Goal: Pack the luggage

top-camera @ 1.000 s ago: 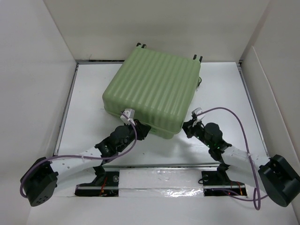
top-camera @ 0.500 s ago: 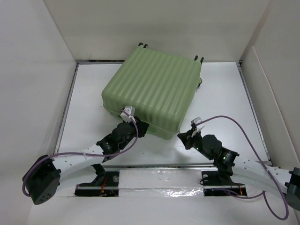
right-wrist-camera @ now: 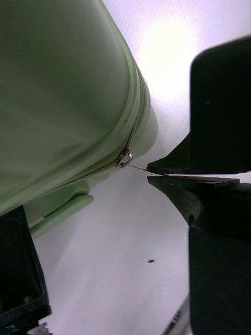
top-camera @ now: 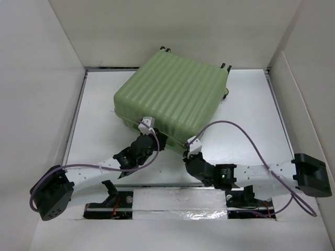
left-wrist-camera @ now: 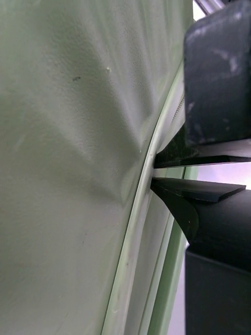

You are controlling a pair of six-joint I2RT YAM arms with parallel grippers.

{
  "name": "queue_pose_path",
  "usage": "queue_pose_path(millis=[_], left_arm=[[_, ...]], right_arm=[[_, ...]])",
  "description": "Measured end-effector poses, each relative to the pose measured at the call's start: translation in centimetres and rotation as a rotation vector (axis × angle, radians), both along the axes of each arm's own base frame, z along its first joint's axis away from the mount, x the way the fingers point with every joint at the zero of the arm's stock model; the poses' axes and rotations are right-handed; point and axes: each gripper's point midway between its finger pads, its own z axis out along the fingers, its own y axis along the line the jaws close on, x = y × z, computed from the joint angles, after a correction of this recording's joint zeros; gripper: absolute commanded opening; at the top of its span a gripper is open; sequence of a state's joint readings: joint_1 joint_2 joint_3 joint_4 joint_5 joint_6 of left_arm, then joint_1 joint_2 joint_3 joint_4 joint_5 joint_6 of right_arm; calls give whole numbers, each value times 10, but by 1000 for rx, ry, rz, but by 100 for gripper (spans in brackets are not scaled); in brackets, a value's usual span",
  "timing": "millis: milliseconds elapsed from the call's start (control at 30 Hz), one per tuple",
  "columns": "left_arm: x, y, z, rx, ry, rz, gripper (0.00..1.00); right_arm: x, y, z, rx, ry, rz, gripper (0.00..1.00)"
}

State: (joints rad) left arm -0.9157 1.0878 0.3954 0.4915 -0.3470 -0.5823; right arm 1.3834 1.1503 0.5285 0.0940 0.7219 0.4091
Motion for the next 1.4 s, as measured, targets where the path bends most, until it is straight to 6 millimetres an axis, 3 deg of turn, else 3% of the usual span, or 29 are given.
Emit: queue_pose_path(millis=[133,233,267,367,433,567,667,767,833,900,967,1100,1233,1300,1400], left_arm=[[4,-2,2,4,-5,8,14],[6,5,5,30,-18,30,38],[5,11,5,54,-18,40,51],[8,41,17,84,-38,112,55],[19,72,42,33,-79,209,54],[53,132,131,-185,-251,449,51],[78,162,199,-324,-362,572,50],[106,191,218,-402,-381,639,49],[133,225,212,-423,-355,705,48],[162,251,193,-434,-290,753,47],[193,264,160,-428,-182,764,45],[229,253,88,-405,36,711,45],[238,228,31,-406,203,626,45],[238,215,17,-403,244,593,45],[239,207,15,-409,218,582,45]], right_arm=[[10,5,-3,12,-46,-100,0],[14,7,-3,34,-61,-136,0],[14,7,-2,42,-59,-138,0],[8,9,2,96,-45,-123,0],[4,9,6,132,-34,-107,0],[-1,9,9,161,-18,-85,0],[-5,10,11,182,-1,-65,0],[-10,8,12,200,11,-45,0],[-12,6,13,208,16,-33,0],[-14,7,13,209,19,-26,0],[-14,7,12,204,19,-24,0],[-15,8,9,195,19,-23,0],[-13,10,10,176,10,-27,0],[-11,10,11,154,-2,-32,0],[-7,9,11,100,-21,-32,0]])
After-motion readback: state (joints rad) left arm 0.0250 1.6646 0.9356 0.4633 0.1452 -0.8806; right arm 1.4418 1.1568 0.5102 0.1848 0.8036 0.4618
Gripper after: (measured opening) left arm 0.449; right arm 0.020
